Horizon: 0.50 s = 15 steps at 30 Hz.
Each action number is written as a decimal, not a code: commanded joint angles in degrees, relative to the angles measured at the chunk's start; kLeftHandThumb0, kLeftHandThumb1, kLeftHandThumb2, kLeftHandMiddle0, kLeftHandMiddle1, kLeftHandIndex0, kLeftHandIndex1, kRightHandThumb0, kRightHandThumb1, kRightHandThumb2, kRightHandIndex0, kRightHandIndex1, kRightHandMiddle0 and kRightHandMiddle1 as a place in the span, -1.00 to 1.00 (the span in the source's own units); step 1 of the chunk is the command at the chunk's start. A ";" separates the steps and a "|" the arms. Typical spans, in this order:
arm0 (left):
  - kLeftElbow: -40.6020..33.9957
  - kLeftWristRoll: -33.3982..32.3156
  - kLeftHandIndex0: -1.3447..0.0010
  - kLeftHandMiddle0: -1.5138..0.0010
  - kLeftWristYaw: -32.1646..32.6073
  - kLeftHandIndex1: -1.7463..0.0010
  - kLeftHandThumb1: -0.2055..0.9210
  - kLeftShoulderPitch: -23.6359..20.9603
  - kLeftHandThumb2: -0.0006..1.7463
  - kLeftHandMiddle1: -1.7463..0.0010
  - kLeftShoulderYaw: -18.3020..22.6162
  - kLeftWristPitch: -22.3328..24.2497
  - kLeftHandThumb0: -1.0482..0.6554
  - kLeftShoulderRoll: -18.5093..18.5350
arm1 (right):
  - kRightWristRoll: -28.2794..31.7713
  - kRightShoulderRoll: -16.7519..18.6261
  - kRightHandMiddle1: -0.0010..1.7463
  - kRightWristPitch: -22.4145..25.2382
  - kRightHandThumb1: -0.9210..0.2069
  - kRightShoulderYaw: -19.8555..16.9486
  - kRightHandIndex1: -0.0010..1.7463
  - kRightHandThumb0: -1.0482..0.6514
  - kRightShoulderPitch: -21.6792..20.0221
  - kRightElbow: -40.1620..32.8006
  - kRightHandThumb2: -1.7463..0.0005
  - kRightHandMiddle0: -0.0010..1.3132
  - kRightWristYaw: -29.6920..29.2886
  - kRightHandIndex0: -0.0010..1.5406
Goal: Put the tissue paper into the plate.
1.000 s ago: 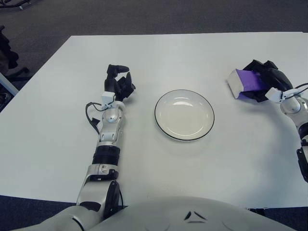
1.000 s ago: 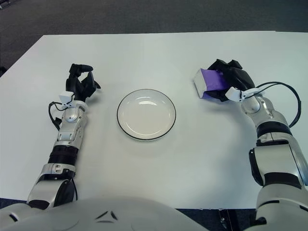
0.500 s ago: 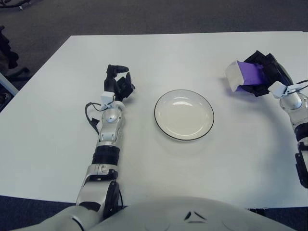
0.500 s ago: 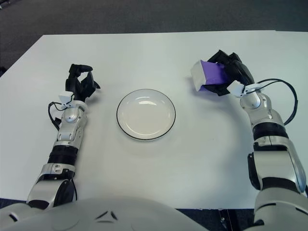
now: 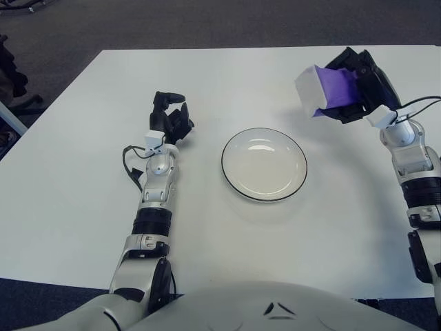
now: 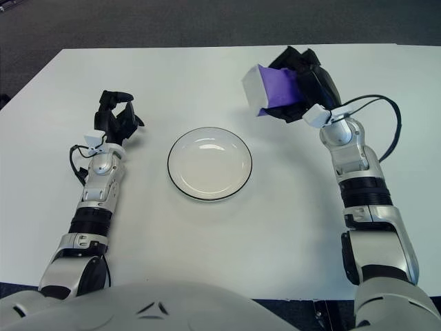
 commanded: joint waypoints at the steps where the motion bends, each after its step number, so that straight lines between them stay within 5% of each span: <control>1: 6.08 -0.11 0.56 -0.13 -0.54 -1.00 0.72 10.06 -0.17 -1.00 0.14 -0.38 -0.20 -1.37 | -0.08 1.15 0.88 -0.59 0.14 0.54 1.00 0.23 -1.47 -5.03 -0.52 -0.20 2.33 -0.25; 15: 5.69 0.29 0.55 -0.14 -0.22 -1.00 0.71 10.14 -0.17 -1.00 -0.23 0.17 -0.20 -1.53 | 1.19 3.80 0.86 -0.70 0.16 3.81 1.00 0.23 -1.82 -12.77 -0.53 -0.18 10.93 -0.22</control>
